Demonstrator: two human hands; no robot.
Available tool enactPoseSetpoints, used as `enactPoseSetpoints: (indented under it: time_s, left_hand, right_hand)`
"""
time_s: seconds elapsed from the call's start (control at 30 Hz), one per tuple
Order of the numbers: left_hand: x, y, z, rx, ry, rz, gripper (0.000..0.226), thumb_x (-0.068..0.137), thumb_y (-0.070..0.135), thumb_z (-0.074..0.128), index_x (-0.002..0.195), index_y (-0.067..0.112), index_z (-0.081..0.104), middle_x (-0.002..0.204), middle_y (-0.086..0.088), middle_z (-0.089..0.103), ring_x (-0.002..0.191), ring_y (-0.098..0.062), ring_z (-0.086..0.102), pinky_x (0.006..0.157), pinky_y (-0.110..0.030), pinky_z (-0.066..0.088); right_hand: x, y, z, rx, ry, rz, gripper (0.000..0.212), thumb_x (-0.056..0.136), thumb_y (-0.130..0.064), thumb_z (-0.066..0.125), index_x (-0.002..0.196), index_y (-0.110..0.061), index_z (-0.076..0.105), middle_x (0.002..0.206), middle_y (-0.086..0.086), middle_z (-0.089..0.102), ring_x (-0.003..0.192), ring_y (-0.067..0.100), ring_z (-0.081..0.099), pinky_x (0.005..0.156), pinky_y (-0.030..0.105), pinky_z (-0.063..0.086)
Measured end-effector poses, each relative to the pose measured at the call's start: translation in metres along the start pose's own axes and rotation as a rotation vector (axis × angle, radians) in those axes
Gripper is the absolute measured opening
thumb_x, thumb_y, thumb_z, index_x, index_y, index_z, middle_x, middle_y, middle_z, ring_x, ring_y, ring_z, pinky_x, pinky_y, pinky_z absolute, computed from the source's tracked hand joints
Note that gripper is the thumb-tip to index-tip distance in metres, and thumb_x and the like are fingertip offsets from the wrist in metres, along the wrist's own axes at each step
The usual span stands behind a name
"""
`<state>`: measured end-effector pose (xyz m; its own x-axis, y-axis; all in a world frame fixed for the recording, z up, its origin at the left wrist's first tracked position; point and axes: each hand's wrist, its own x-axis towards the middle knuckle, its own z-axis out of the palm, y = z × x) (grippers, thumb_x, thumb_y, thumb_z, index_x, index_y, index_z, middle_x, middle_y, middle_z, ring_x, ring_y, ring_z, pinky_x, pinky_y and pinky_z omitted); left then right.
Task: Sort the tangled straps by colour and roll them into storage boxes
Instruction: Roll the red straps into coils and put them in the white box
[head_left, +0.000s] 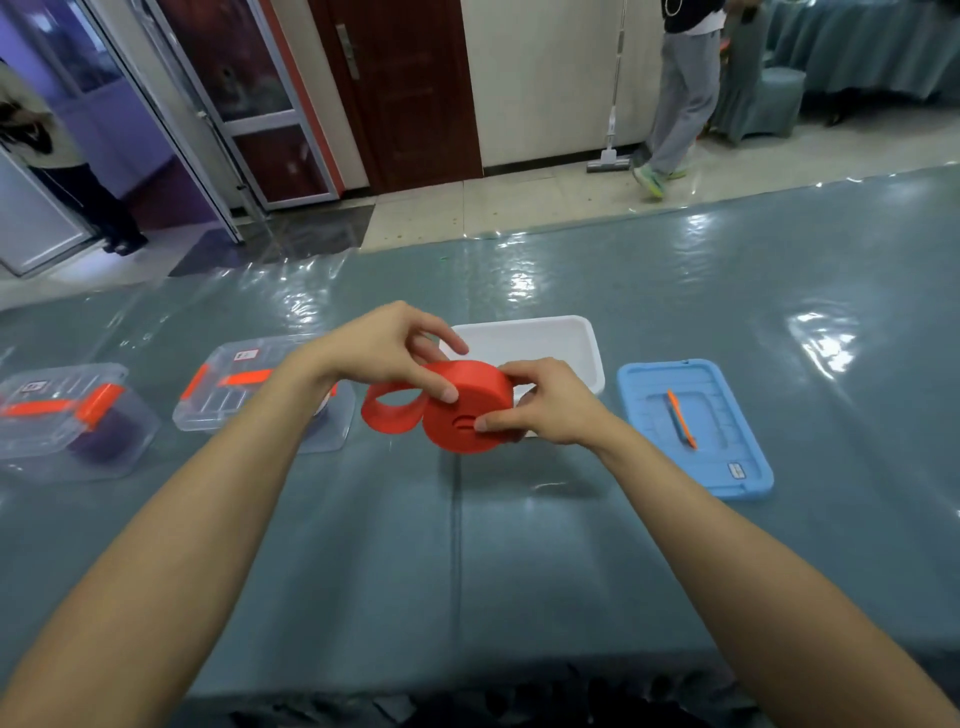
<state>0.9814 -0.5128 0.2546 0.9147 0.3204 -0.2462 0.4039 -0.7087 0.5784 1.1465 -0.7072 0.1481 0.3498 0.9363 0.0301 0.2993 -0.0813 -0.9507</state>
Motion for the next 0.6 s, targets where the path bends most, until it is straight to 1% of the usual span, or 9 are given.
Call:
enactPoseSetpoints:
  time_s: [0.07,0.1,0.17,0.23,0.27,0.37,0.43,0.53,0.6]
  left_hand:
    - [-0.002,-0.011,0.005,-0.277,0.115,0.023,0.059,0.064,0.048,0.103,0.114,0.034,0.074,0.105,-0.002,0.085,0.095,-0.024,0.081,0.097,-0.054,0.061]
    - [-0.002,-0.016,0.01,-0.42,0.184,0.04,0.057,0.065,0.047,0.102,0.109,0.03,0.072,0.106,-0.008,0.084,0.093,-0.027,0.08,0.094,-0.052,0.06]
    - [0.0,-0.02,0.025,-0.633,0.315,0.095,0.044,0.073,0.041,0.098,0.102,0.026,0.068,0.108,-0.018,0.082,0.094,-0.03,0.076,0.088,-0.043,0.057]
    - [0.005,-0.017,0.044,-0.763,0.42,0.135,0.038,0.08,0.046,0.094,0.099,0.026,0.068,0.114,-0.016,0.081,0.095,-0.028,0.076,0.086,-0.036,0.061]
    - [0.01,-0.014,0.054,-0.819,0.465,0.144,0.036,0.083,0.048,0.092,0.099,0.026,0.069,0.119,-0.013,0.081,0.096,-0.026,0.077,0.086,-0.036,0.063]
    - [0.024,0.0,0.085,-0.912,0.58,0.155,0.023,0.097,0.042,0.079,0.104,0.022,0.074,0.129,-0.009,0.078,0.1,-0.019,0.075,0.088,-0.038,0.064]
    - [0.031,0.008,0.104,-0.922,0.634,0.125,0.023,0.104,0.037,0.072,0.117,0.018,0.076,0.126,-0.007,0.078,0.106,-0.017,0.074,0.087,-0.036,0.063]
    - [0.037,0.021,0.128,-0.939,0.633,0.113,0.031,0.102,0.032,0.076,0.132,0.024,0.073,0.134,-0.015,0.069,0.114,-0.019,0.076,0.089,-0.038,0.064]
    - [0.04,0.027,0.137,-0.904,0.634,0.126,0.036,0.099,0.029,0.08,0.134,0.028,0.072,0.137,-0.01,0.067,0.114,-0.023,0.077,0.088,-0.038,0.065]
  right_hand:
    - [-0.001,0.001,-0.011,0.153,0.042,-0.005,0.048,0.073,-0.022,0.102,0.116,-0.017,0.08,0.103,0.002,0.081,0.068,0.033,0.079,0.065,0.036,0.065]
    - [-0.001,0.002,-0.017,0.246,0.063,0.0,0.048,0.075,-0.018,0.1,0.118,-0.014,0.08,0.108,0.005,0.081,0.07,0.037,0.079,0.066,0.039,0.066]
    - [-0.001,0.005,-0.026,0.413,0.104,0.017,0.047,0.078,-0.012,0.097,0.121,-0.01,0.079,0.114,0.009,0.081,0.074,0.041,0.079,0.067,0.039,0.067]
    - [-0.002,0.008,-0.033,0.515,0.129,0.026,0.042,0.081,-0.011,0.094,0.119,-0.01,0.079,0.113,0.012,0.081,0.078,0.046,0.079,0.069,0.041,0.068]
    - [-0.003,0.011,-0.035,0.554,0.133,0.027,0.038,0.081,-0.011,0.094,0.117,-0.01,0.08,0.112,0.014,0.081,0.078,0.046,0.079,0.07,0.041,0.068]
    - [-0.005,0.019,-0.037,0.657,0.156,0.049,0.031,0.084,-0.012,0.091,0.113,-0.009,0.081,0.108,0.02,0.081,0.077,0.043,0.079,0.07,0.038,0.068]
    - [-0.007,0.026,-0.038,0.727,0.188,0.084,0.034,0.086,-0.013,0.09,0.117,-0.005,0.078,0.108,0.023,0.08,0.078,0.042,0.079,0.069,0.036,0.067]
    - [-0.011,0.035,-0.037,0.819,0.228,0.133,0.04,0.086,-0.016,0.09,0.121,-0.002,0.076,0.11,0.023,0.08,0.083,0.043,0.08,0.069,0.035,0.067]
    - [-0.014,0.041,-0.034,0.866,0.24,0.159,0.044,0.084,-0.02,0.089,0.122,-0.002,0.075,0.113,0.021,0.08,0.084,0.042,0.08,0.071,0.034,0.067]
